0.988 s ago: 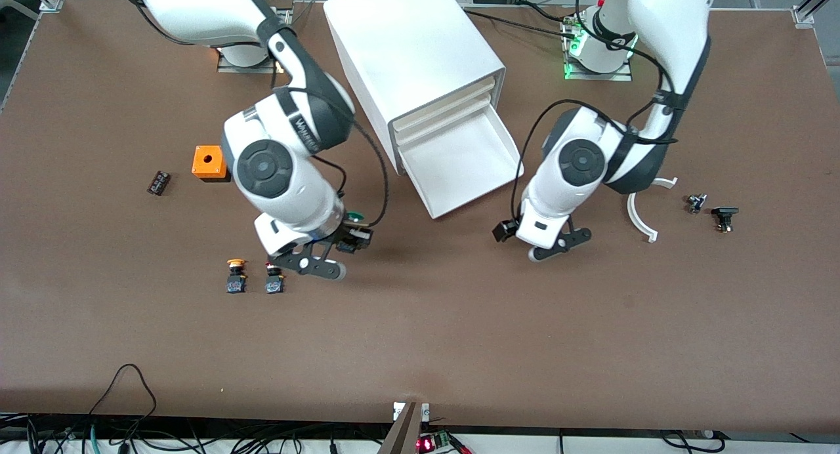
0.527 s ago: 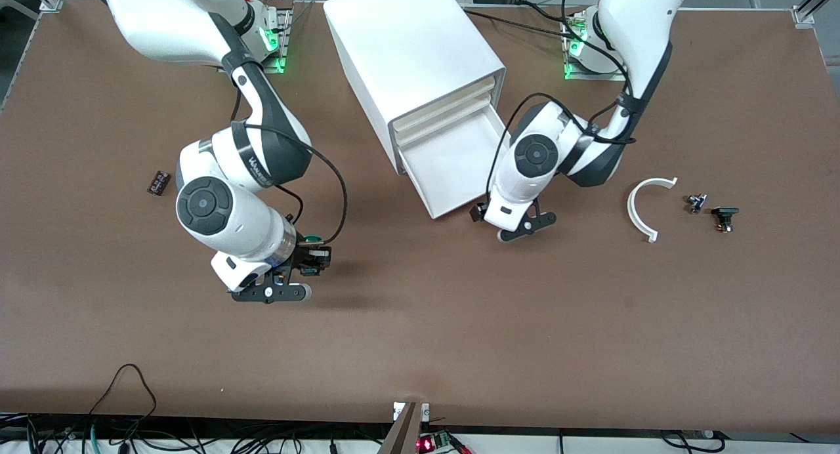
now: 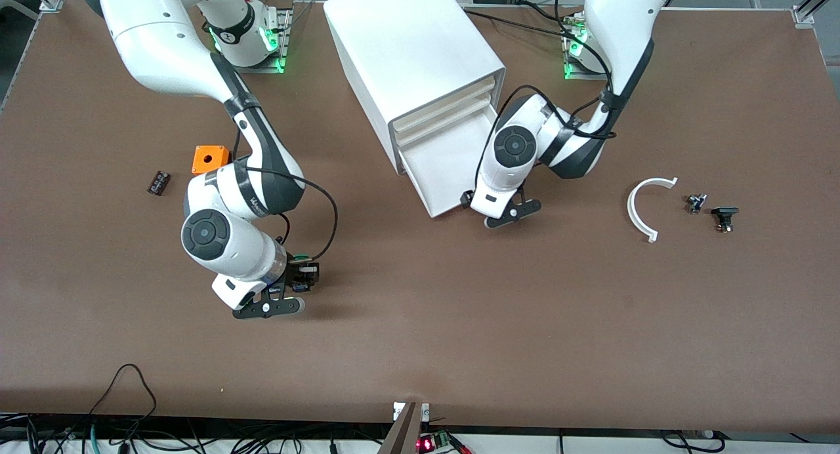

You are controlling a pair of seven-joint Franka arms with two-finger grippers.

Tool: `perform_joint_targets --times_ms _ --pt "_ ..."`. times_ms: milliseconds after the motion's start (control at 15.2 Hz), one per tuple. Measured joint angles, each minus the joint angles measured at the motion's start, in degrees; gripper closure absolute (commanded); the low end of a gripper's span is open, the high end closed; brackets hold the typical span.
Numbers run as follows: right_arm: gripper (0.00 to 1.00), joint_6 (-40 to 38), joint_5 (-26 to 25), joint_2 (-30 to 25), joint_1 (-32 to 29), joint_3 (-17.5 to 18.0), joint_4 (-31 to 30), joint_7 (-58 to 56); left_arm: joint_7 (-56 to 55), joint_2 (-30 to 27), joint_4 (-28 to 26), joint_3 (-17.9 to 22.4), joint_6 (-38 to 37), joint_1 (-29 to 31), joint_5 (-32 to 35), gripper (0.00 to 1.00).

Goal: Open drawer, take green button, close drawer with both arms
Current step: 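Lift the green button out while the left gripper reaches the drawer, then push the drawer shut with the left gripper while the right gripper lowers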

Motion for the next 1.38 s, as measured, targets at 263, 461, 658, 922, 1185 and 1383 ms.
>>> perform_joint_targets --times_ms 263,461,658,922,1185,1383 --pt "1.0 7.67 -0.39 0.66 -0.57 -0.03 -6.28 -0.22 -3.0 -0.03 -0.97 -2.65 -0.06 -0.16 0.0 0.0" --pt "1.0 11.22 -0.39 0.71 -0.67 0.0 -9.52 0.05 -4.69 -0.1 -2.06 -5.04 -0.06 -0.15 -0.04 0.0" --pt "1.0 12.24 -0.39 0.7 -0.57 0.09 -10.29 2.89 -8.04 -0.11 -2.5 -8.16 -0.06 -0.16 -0.05 0.0" --pt "1.0 15.22 -0.39 1.18 -0.55 0.1 -10.92 5.26 -11.54 -0.12 -3.02 -11.41 -0.06 -0.22 -0.05 0.0" --pt "1.0 18.42 -0.39 3.41 -0.49 0.11 -10.95 5.39 -13.39 -0.12 -3.82 -13.03 -0.06 -0.26 -0.78 0.0" --pt "0.44 18.65 -0.4 3.5 -0.5 0.11 -10.95 5.39 -13.45 -0.12 -4.0 -13.41 -0.06 -0.27 -1.8 0.0"
